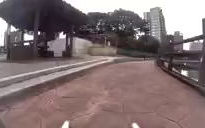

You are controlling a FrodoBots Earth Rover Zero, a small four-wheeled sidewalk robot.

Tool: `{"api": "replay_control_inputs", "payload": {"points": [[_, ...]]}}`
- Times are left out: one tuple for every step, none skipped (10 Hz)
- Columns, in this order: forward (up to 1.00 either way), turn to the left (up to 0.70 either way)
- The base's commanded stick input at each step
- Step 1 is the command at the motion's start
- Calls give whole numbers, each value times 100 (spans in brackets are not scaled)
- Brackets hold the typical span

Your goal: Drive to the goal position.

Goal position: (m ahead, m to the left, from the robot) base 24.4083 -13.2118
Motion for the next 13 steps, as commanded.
{"api": "replay_control_inputs", "payload": {"points": [[70, 0], [70, -4], [70, -14], [70, -29], [70, -35], [70, -35], [70, -35], [70, -35], [70, -35], [70, -18], [70, -1], [70, 0], [70, 0]]}}
